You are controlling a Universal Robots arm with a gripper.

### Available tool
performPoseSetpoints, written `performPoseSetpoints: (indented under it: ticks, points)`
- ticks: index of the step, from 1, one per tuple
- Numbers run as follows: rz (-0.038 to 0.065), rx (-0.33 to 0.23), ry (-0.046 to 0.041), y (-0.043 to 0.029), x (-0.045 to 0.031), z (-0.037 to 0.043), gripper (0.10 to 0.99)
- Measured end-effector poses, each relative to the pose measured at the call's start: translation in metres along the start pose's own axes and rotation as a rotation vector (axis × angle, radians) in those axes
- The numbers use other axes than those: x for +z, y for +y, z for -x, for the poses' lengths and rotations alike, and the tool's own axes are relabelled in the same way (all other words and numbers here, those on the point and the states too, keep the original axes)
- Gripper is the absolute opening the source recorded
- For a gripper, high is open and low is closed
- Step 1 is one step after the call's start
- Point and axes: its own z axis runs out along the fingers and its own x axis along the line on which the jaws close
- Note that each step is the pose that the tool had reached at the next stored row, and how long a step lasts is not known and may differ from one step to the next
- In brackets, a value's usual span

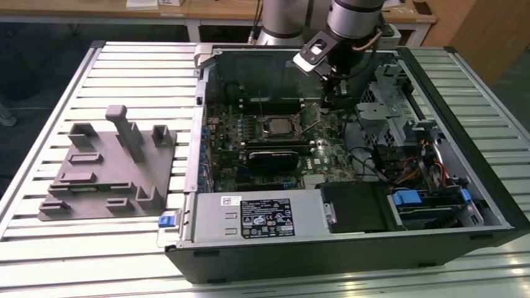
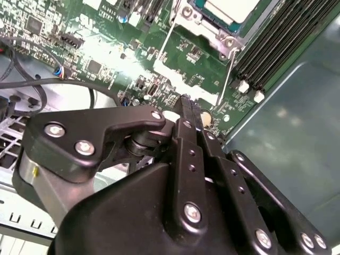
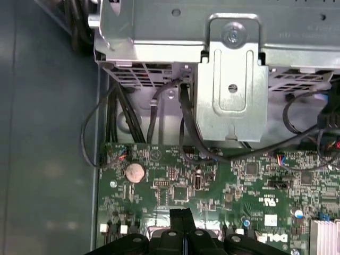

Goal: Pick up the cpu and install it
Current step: 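Close the cpu cover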

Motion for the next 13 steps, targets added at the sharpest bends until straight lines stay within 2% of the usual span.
performPoseSetpoints:
  ticks: [6, 13]
  points:
    - [0.0, 0.0, -0.0002, 0.0057, 0.004, -0.0009, 0.106]
    - [0.0, 0.0, -0.0001, 0.0061, 0.0137, -0.0005, 0.106]
